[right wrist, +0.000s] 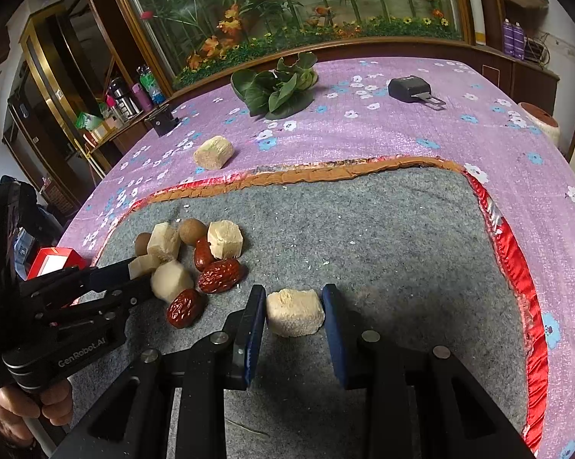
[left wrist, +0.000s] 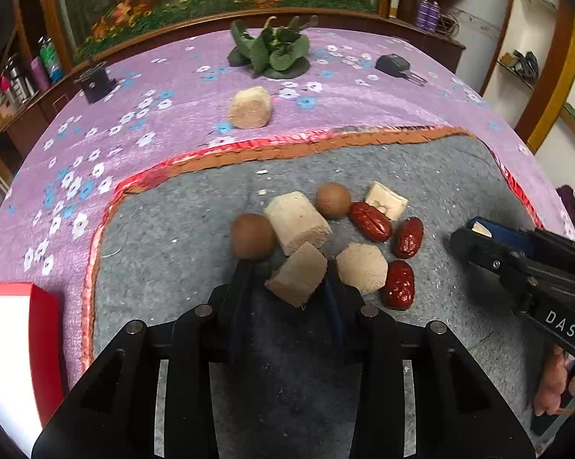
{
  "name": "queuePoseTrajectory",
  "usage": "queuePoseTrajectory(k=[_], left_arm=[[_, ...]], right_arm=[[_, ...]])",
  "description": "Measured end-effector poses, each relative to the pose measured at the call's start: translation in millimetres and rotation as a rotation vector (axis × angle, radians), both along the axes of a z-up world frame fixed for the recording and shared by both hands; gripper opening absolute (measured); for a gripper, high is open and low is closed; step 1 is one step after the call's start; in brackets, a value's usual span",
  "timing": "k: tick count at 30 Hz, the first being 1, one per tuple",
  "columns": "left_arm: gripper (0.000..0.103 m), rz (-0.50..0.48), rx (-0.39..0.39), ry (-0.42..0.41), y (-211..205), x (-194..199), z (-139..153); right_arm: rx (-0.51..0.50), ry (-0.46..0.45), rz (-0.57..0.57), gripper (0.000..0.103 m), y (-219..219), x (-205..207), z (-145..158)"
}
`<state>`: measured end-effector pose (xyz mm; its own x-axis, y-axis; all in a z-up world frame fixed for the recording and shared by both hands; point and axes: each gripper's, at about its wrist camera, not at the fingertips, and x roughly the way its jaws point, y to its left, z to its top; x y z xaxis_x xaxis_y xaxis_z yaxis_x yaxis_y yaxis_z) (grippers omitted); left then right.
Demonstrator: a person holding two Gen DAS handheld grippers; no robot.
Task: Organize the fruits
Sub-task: 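Grasp another pale yam cube with the left gripper, then carry both yam cubes over the white tray and open both grippers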
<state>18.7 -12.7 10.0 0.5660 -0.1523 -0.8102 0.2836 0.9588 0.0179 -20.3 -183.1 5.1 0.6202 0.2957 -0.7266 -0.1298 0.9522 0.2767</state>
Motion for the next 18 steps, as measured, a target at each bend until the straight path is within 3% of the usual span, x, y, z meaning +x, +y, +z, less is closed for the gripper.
queuePoseTrajectory(k=[1,2,10,18], left_arm=[[0.026,-0.009,-0.001,-0.004,-0.5,-0.9,-0.2],[0.026,-0.022,-0.011,-0.007,-1.0,-2.2,-0.6],[0.024,-0.001,-0.038,-0.019,3.5,-7.2,1.3],[0.024,0.05,-0.056,-0.101,19.6,-37.1,24.6]], right_arm=[[0.001,0.0,0.0,0.03,-0.1,-0.2,0.0],[0.002,0.0,0.0,0.03,-0.2,0.0,0.0],[0.002,-0.006,0.002,0.029,0.1,-0.2,0.4],[0.032,-0.051,0.026,0.029,0.8,-7.3,8.2]])
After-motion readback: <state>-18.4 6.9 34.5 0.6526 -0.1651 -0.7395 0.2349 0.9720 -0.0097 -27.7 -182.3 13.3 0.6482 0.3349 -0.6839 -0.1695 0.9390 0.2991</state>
